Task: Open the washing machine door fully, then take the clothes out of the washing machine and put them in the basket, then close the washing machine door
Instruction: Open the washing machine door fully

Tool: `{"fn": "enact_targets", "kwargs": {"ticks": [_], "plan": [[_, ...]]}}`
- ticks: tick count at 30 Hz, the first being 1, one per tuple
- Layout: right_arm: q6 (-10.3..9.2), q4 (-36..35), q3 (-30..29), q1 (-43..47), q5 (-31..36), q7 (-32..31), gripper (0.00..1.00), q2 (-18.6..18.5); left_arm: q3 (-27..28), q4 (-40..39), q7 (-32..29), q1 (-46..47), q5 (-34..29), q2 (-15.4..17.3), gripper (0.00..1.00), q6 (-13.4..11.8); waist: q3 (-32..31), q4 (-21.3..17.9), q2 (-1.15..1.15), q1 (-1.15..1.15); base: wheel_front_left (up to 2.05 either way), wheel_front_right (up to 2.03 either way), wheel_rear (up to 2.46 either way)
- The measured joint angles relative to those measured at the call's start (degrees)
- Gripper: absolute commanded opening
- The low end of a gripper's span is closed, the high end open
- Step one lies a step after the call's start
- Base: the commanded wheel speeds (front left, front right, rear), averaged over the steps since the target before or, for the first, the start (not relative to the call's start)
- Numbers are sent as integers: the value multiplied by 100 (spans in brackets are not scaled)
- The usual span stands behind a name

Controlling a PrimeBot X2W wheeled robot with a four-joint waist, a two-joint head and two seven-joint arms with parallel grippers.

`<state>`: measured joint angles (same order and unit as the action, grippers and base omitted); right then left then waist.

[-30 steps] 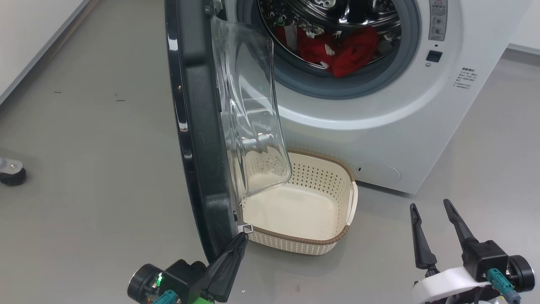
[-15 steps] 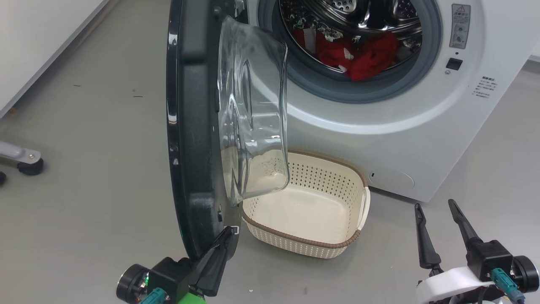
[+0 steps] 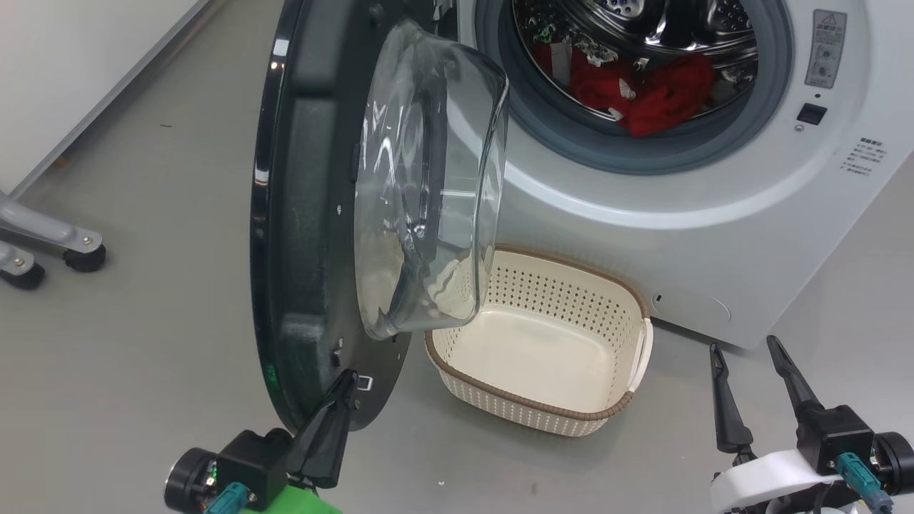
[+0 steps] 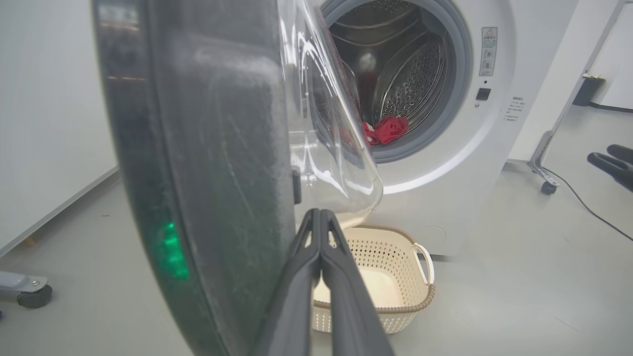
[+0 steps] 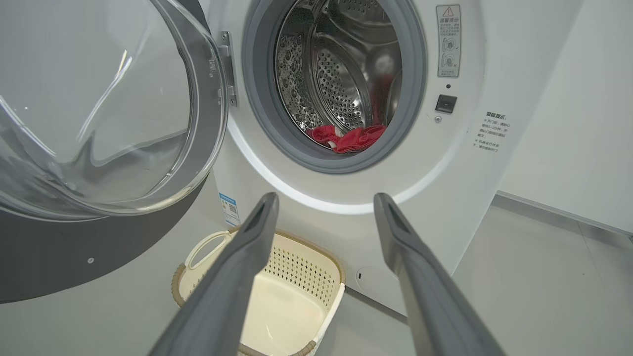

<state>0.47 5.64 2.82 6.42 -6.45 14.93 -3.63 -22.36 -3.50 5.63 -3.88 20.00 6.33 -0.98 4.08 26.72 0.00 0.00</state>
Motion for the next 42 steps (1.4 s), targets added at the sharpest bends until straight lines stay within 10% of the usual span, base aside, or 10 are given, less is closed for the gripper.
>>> {"fn": "enact_targets", "kwargs": {"ticks": [42], "plan": [[199, 182, -94, -293, 107, 1, 100, -8, 2040, 2284, 577, 1224, 577, 328, 0, -435, 293, -301, 0, 0, 0, 0, 0]]}}
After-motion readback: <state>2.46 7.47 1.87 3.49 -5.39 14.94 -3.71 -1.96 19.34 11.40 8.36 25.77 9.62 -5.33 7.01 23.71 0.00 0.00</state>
